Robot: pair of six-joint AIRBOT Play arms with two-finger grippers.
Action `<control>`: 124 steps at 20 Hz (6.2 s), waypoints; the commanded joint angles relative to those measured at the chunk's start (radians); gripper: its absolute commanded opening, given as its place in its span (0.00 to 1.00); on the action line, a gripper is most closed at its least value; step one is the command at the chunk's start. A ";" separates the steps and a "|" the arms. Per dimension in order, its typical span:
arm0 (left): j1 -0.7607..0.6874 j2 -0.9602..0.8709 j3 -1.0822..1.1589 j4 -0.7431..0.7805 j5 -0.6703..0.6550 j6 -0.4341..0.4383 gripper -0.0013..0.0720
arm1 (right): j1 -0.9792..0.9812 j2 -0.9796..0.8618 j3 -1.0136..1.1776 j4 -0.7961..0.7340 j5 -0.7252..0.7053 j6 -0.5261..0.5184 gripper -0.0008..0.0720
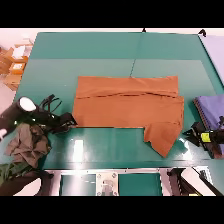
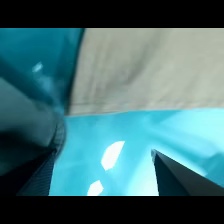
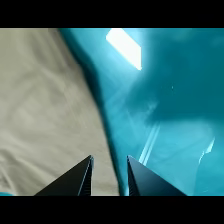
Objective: Fold the shirts.
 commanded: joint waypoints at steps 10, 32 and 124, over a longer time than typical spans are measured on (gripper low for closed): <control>-0.183 0.052 -0.156 -0.232 0.557 -0.020 0.75 | 0.001 0.045 -0.093 0.040 -0.037 0.008 0.40; 0.034 0.146 -0.056 0.092 0.079 0.007 0.05 | 0.116 0.125 0.054 -0.147 0.103 0.091 0.04; 0.065 -0.662 1.414 0.333 -0.593 0.165 0.05 | 1.573 -1.143 1.468 0.388 -0.534 -0.099 0.48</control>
